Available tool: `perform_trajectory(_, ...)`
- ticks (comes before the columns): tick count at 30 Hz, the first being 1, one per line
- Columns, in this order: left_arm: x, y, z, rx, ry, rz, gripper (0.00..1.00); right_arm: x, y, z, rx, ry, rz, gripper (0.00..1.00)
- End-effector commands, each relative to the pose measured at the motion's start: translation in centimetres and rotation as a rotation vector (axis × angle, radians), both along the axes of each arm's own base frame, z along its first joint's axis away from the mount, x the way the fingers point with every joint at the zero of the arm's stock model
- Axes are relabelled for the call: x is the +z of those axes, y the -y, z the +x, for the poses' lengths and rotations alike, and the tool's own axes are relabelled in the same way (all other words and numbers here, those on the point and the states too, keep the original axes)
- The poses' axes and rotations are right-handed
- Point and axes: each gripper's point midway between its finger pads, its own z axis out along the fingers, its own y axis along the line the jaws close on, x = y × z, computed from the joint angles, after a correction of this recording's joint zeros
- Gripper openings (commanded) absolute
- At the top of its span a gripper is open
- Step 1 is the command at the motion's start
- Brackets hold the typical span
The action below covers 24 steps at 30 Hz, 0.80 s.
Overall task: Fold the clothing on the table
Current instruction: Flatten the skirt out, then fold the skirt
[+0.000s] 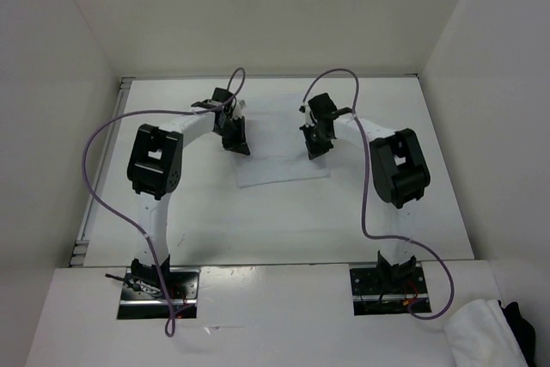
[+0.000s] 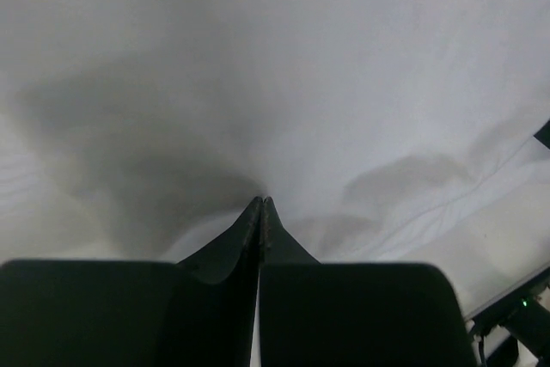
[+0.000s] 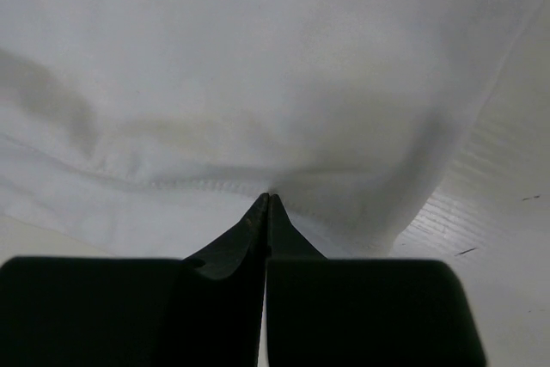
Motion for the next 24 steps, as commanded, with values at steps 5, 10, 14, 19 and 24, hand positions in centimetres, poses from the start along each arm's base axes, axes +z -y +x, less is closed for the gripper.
perform_trajectory(5, 5.8, -3.7, 3.5, 0.063, 0.19, 0.047, 0.14, 6.1, -2.0, 1.9, 0.019, 0.143, 0.096, 0.0)
perform_trajectory(10, 10.6, -2.9, 0.0, 0.054, 0.238, -0.063, 0.45, 9.6, -0.7, -1.5, 0.031, 0.172, 0.105, 0.03)
perform_trajectory(14, 10.4, -2.0, -5.1, 0.033, 0.186, -0.122, 0.58, 10.7, 1.6, -3.3, 0.006, 0.16, 0.123, 0.13)
perform_trajectory(19, 10.7, -1.4, -9.1, 0.068, 0.201, -0.204, 0.77, 11.8, 3.1, -3.5, 0.001, 0.172, 0.161, 0.66)
perform_trajectory(24, 8.5, -0.9, -10.7, 0.06, 0.149, -0.163, 0.82, 8.7, 4.2, -6.2, 0.03, 0.113, 0.172, 0.92)
